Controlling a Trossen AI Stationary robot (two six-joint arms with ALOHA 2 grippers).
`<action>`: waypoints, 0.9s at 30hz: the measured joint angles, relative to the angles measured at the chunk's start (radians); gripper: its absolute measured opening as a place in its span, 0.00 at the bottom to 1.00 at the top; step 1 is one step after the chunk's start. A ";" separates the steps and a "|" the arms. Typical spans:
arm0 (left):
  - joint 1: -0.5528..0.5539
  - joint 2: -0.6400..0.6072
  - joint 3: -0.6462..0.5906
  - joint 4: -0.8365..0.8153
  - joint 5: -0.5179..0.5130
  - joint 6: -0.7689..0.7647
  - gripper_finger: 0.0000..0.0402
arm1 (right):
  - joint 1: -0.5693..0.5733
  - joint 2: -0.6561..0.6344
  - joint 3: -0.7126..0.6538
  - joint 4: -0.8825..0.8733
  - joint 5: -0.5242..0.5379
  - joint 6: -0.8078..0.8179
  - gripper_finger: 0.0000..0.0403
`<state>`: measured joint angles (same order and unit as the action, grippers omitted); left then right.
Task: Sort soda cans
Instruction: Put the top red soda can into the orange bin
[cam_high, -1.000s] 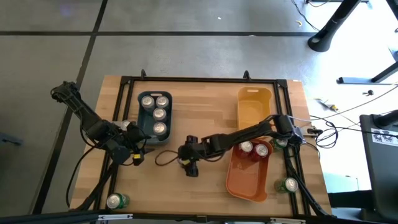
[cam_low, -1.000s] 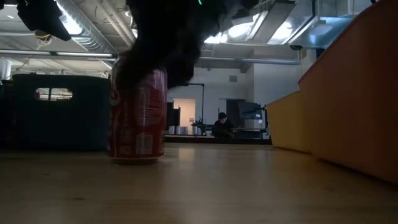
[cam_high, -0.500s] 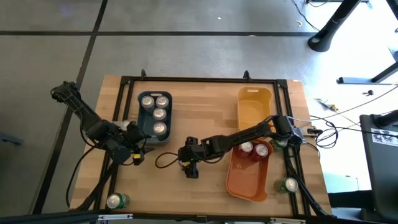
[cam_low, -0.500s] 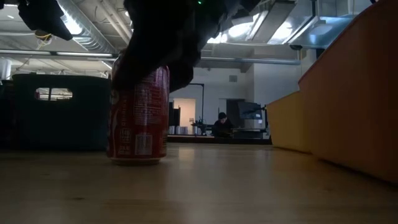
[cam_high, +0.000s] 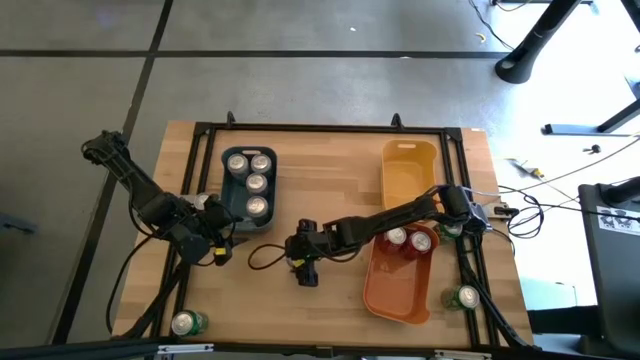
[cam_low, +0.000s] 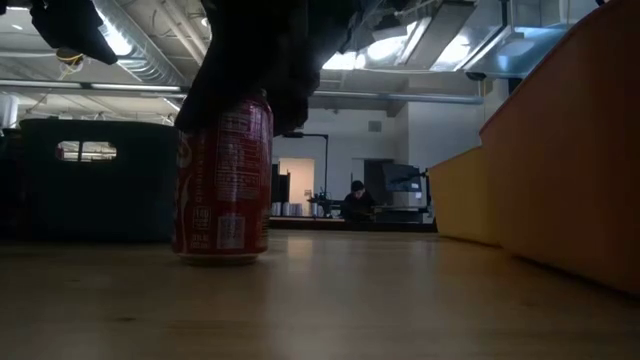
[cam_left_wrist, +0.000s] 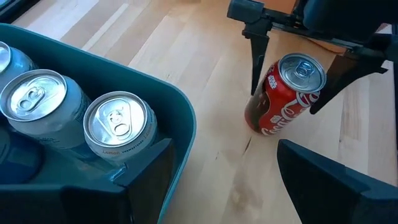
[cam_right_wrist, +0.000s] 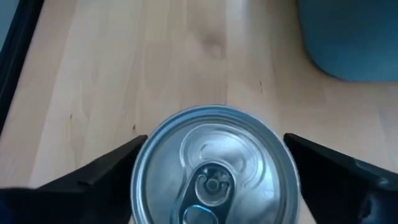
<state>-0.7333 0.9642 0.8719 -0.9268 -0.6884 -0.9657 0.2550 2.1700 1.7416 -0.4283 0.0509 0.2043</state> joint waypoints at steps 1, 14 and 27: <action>0.000 0.000 0.000 0.000 0.000 0.000 0.69 | 0.000 0.000 0.000 -0.001 0.001 0.000 0.84; 0.000 0.000 0.000 0.000 0.000 -0.003 0.69 | 0.032 -0.029 0.100 -0.221 0.094 -0.003 0.72; 0.000 0.000 0.000 0.001 -0.001 -0.009 0.69 | 0.142 -0.215 0.104 -0.569 0.313 0.107 0.72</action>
<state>-0.7333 0.9641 0.8722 -0.9261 -0.6891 -0.9752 0.3969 1.9551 1.8458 -0.9968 0.3643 0.3117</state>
